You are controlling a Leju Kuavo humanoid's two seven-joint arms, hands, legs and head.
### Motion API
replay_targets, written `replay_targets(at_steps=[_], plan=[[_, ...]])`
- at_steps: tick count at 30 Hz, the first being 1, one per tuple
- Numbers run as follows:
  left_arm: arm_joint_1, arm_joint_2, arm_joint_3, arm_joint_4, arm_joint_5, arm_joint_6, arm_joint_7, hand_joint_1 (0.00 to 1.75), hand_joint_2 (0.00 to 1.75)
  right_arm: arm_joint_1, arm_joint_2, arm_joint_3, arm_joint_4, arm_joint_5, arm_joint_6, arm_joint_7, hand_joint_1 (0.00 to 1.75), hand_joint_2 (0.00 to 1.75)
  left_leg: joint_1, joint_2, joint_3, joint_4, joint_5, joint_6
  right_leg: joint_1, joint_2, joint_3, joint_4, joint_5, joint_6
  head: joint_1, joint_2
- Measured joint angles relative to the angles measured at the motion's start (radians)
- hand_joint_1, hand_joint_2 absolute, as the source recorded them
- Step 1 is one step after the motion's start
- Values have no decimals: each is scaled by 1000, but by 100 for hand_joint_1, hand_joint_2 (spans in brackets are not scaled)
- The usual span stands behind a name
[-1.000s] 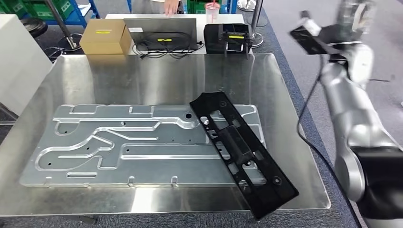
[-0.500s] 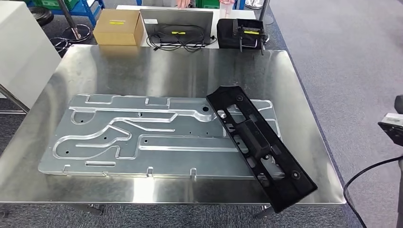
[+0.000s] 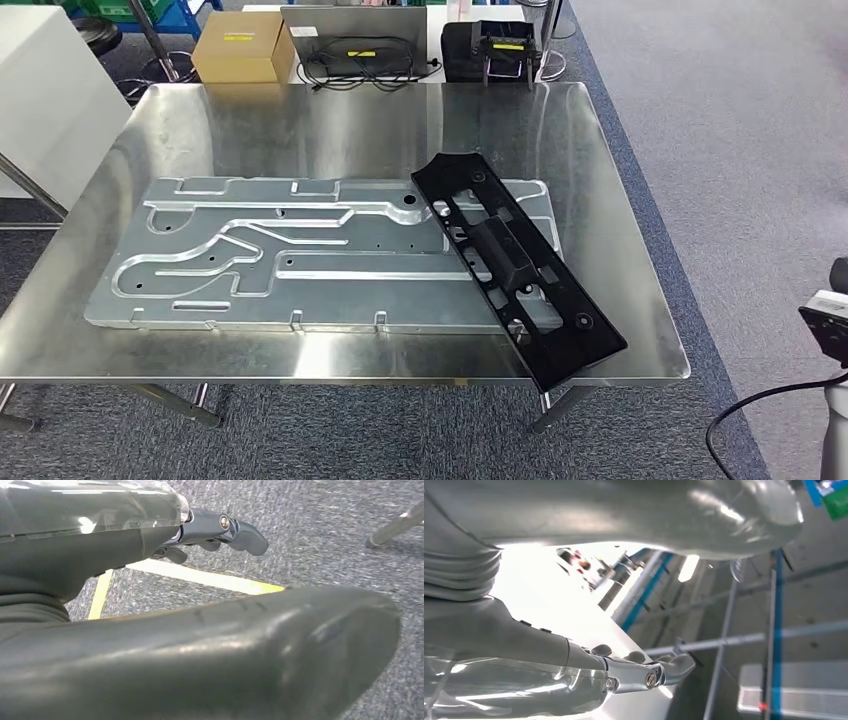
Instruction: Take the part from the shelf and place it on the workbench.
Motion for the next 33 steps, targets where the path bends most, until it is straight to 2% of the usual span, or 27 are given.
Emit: replay_targets(at_steps=[2,3,4,6,7,9,10,11,12,13,14,15,16,17,18,19,21,22,24,25,26,27,28,29,30,31,33], plan=[[-3,-1,3,0,0,2,1,0,0,26,20,-17,6,-20,3,-5,0,0,-5,0,109,-147,-12,15,3,0,-13,5,13,6,0,0],[-4,-2,5,0,0,4,2,0,0,40,33,-25,12,-35,6,-8,0,0,-8,0,139,-195,-25,21,2,-1,-15,6,20,11,0,0],[-5,-3,9,0,0,7,3,0,0,55,48,-34,20,-54,12,-12,0,0,-10,0,150,-220,-30,26,2,-2,-15,4,28,17,0,0],[-2,-10,17,0,0,13,5,0,0,90,88,-59,53,-94,31,-29,0,0,-6,2,144,-235,-10,37,1,1,-17,1,33,28,0,0],[-1,-13,21,0,0,16,5,0,0,106,110,-79,83,-108,43,-42,0,0,-2,4,138,-242,3,44,0,4,-23,13,13,34,0,0],[1,-18,29,0,0,19,5,0,0,127,150,-128,163,-115,60,-67,0,0,2,8,116,-250,29,52,-7,9,-52,95,-79,46,0,0],[3,-19,33,0,0,19,5,0,0,135,167,-154,204,-114,65,-74,0,0,2,9,101,-250,40,53,-11,9,-69,161,-129,52,0,0],[4,-21,38,0,0,19,5,0,0,142,182,-174,238,-113,67,-77,0,0,2,9,85,-248,50,52,-17,9,-82,225,-160,58,0,0],[6,-22,41,0,0,19,5,0,0,148,194,-191,266,-112,68,-78,0,0,3,10,70,-244,60,48,-22,9,-84,271,-164,64,0,0],[7,-24,44,0,0,19,5,0,0,151,204,-204,291,-109,70,-78,0,0,4,13,55,-240,68,44,-27,9,-72,287,-146,70,0,0],[7,-24,45,0,0,20,4,0,0,151,211,-216,319,-102,75,-76,0,0,6,15,40,-234,75,39,-32,9,-41,265,-116,76,0,0],[7,-25,47,0,0,20,2,0,0,149,218,-232,355,-89,84,-74,0,0,9,17,26,-226,81,33,-37,8,9,210,-92,81,0,0],[6,-26,50,0,0,20,-3,0,0,144,224,-252,401,-69,94,-73,0,0,11,18,14,-217,85,27,-41,8,69,132,-88,85,0,0],[5,-27,53,0,0,19,-10,0,0,139,231,-278,459,-43,102,-71,0,0,12,18,6,-208,89,19,-41,8,120,60,-99,82,0,0],[5,-28,57,0,0,18,-18,0,0,134,238,-309,529,-14,103,-69,0,0,12,17,1,-203,95,12,-39,8,155,8,-115,76,0,0],[5,-29,61,0,0,17,-25,0,0,130,246,-340,607,15,98,-65,0,0,12,17,-2,-201,101,3,-34,7,170,-19,-127,67,0,0],[9,-30,67,0,0,13,-36,0,0,129,263,-395,761,58,77,-54,0,0,16,15,-6,-200,107,-12,-30,3,161,-22,-119,43,0,0],[13,-30,68,0,0,11,-38,0,0,129,272,-415,825,75,69,-44,0,0,17,15,-13,-186,86,-18,-29,2,151,-21,-109,30,0,0],[16,-31,69,-1,0,8,-41,0,0,126,288,-442,934,118,66,3,0,0,20,15,-40,-104,-7,-22,-26,2,125,-22,-87,10,0,0],[14,-32,69,-1,0,7,-42,0,0,124,295,-451,985,146,72,46,0,0,19,15,-55,-41,-61,-22,-22,3,111,-21,-76,3,0,0],[12,-32,70,-1,0,6,-43,0,0,123,303,-457,1034,177,85,96,0,0,19,15,-65,20,-96,-22,-17,3,97,-20,-65,-1,0,0],[10,-32,73,-1,0,6,-45,0,0,122,314,-462,1077,209,106,150,0,0,17,15,-66,65,-108,-20,-11,3,82,-18,-54,-3,0,0],[9,-32,77,-1,0,7,-46,0,0,122,325,-464,1114,244,133,199,0,0,14,14,-52,83,-95,-15,-6,3,66,-15,-44,-5,0,0],[9,-32,82,-1,0,8,-47,0,0,121,337,-465,1146,279,165,244,0,0,10,14,-21,65,-66,-8,-1,3,50,-11,-35,-7,0,0],[7,-32,88,-1,0,8,-49,0,0,120,346,-464,1175,310,198,281,0,0,3,14,26,17,-38,4,3,4,36,-7,-25,-8,0,0],[5,-31,92,-1,0,8,-50,0,0,117,356,-463,1201,335,229,307,0,0,-4,14,86,-55,-25,17,7,4,24,-4,-16,-7,0,0],[-1,-28,95,-1,0,8,-51,0,0,113,370,-461,1239,363,269,337,0,0,-16,14,185,-200,-40,35,11,4,12,-1,2,-3,0,0]])
